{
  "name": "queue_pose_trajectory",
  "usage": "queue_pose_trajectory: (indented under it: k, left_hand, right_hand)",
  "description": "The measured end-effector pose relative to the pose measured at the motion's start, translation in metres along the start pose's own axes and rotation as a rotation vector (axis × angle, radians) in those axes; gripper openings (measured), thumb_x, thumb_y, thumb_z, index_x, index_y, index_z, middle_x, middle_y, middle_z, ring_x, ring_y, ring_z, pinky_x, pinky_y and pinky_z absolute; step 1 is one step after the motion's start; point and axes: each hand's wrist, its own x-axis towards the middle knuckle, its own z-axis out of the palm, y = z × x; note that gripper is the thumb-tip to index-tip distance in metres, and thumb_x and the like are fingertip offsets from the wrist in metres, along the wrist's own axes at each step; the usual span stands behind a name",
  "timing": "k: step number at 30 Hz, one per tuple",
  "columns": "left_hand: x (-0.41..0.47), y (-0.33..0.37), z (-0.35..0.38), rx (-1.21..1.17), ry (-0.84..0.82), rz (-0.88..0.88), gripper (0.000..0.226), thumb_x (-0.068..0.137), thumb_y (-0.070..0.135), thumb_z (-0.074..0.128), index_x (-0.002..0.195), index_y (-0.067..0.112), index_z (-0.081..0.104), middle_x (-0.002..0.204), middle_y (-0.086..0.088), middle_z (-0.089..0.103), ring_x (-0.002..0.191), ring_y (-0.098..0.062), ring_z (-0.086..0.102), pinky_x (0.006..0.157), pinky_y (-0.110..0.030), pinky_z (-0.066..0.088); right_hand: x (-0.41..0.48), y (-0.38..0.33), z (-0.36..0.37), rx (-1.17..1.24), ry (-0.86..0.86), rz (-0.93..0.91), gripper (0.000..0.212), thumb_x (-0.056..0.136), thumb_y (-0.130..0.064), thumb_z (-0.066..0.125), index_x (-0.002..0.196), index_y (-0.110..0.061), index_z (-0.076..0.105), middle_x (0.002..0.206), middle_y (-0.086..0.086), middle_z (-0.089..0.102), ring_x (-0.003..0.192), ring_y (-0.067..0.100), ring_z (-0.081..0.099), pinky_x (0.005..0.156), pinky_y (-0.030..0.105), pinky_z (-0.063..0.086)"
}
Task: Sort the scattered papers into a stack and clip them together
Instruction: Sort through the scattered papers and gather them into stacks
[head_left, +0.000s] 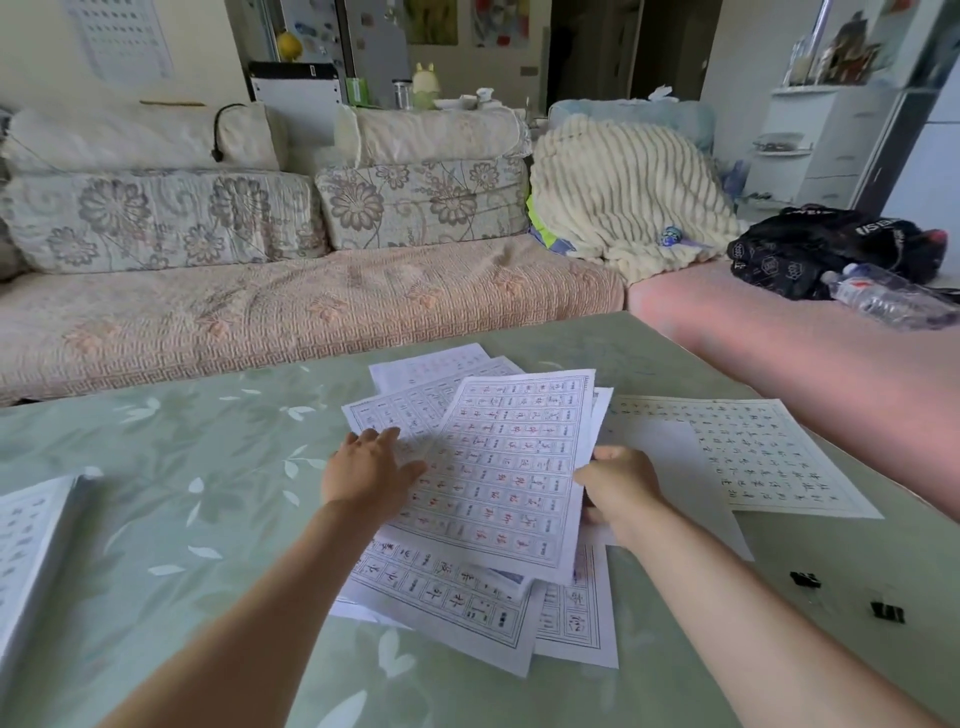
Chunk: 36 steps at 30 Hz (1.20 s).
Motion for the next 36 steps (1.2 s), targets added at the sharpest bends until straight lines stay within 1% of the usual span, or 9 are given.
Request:
queue_pose_trajectory:
  k: [6,11,19,22,24,26,30,34,36]
  left_hand:
    - [0.011,-0.003,-0.007,-0.210,-0.034,0.107,0.027,0.093,0.039,0.047,0.085,0.025,0.069,0.093,0.000,0.055,0.106,-0.027,0.054,0.078,-0.031,0.038]
    - [0.017,-0.008,-0.005,-0.114,-0.172,0.166,0.043,0.098,0.050,0.035,0.133,0.031,0.052,0.149,0.005,0.040,0.142,-0.022,0.028,0.117,-0.040,0.021]
    - [-0.020,0.007,-0.020,-0.132,-0.064,0.178,0.032,0.097,0.050,0.038,0.109,0.036,0.065,0.103,0.007,0.066,0.092,-0.014,0.058,0.081,-0.030,0.047]
    - [-0.019,0.012,-0.024,-0.209,-0.112,0.062,0.037,0.096,0.046,0.046,0.126,0.027,0.057,0.124,-0.002,0.060,0.112,-0.020,0.055,0.094,-0.038,0.049]
    - [-0.018,0.017,-0.025,-0.173,-0.190,-0.046,0.054,0.094,0.050,0.049,0.139,0.020,0.044,0.139,-0.007,0.048,0.130,-0.026,0.041,0.106,-0.044,0.040]
    - [-0.015,0.026,-0.026,-0.130,-0.244,-0.105,0.068,0.091,0.053,0.052,0.145,0.016,0.035,0.144,-0.010,0.042,0.136,-0.029,0.032,0.109,-0.047,0.036]
    - [-0.002,0.042,-0.030,-0.004,-0.284,-0.166,0.069,0.090,0.053,0.053,0.139,0.006,0.040,0.138,-0.017,0.047,0.130,-0.031,0.039,0.108,-0.039,0.034]
    - [0.011,0.046,-0.034,-0.133,-0.383,-0.278,0.067,0.086,0.049,0.062,0.129,0.001,0.047,0.121,-0.015,0.056,0.095,-0.026,0.051,0.080,-0.031,0.045]
    - [0.015,0.048,-0.035,-0.119,-0.386,-0.293,0.069,0.085,0.051,0.062,0.130,0.000,0.049,0.123,-0.016,0.055,0.100,-0.028,0.052,0.084,-0.030,0.045]
  right_hand:
    - [0.011,0.002,-0.001,0.111,-0.111,0.096,0.008,0.086,-0.007,0.063,0.089,-0.004,0.070,0.089,0.013,0.074,0.077,0.030,0.071,0.068,0.039,0.060]
    - [0.016,0.008,0.006,-0.112,-0.019,-0.047,0.020,0.082,0.002,0.062,0.079,-0.015,0.070,0.082,0.002,0.073,0.076,0.023,0.070,0.066,0.035,0.061]
    - [0.016,0.004,0.015,-0.274,0.111,-0.150,0.015,0.077,-0.005,0.053,0.086,-0.010,0.064,0.086,0.007,0.072,0.068,0.023,0.062,0.051,0.022,0.042]
    - [0.012,0.003,0.016,-0.585,0.163,-0.223,0.040,0.078,-0.027,0.062,0.115,-0.013,0.058,0.112,0.008,0.064,0.099,0.029,0.061,0.077,0.032,0.053]
    - [0.005,0.005,0.015,-0.872,0.130,-0.304,0.075,0.086,-0.051,0.058,0.148,-0.015,0.034,0.141,0.012,0.044,0.129,0.032,0.043,0.102,0.041,0.041]
    - [0.002,0.011,0.014,-1.003,0.006,-0.402,0.082,0.091,-0.065,0.042,0.157,-0.024,0.017,0.159,0.014,0.021,0.146,0.034,0.018,0.116,0.047,0.023]
    - [0.004,0.028,0.010,-1.044,-0.154,-0.421,0.076,0.094,-0.070,0.025,0.159,-0.034,0.007,0.166,0.014,-0.008,0.152,0.033,-0.010,0.122,0.051,-0.003]
    - [0.008,0.030,0.010,-1.047,-0.131,-0.462,0.076,0.094,-0.070,0.025,0.158,-0.033,0.009,0.166,0.015,-0.006,0.153,0.033,-0.008,0.122,0.052,-0.002]
    - [0.011,0.031,0.011,-1.048,-0.120,-0.466,0.076,0.093,-0.069,0.025,0.158,-0.032,0.011,0.166,0.014,-0.004,0.153,0.034,-0.006,0.122,0.053,0.000]
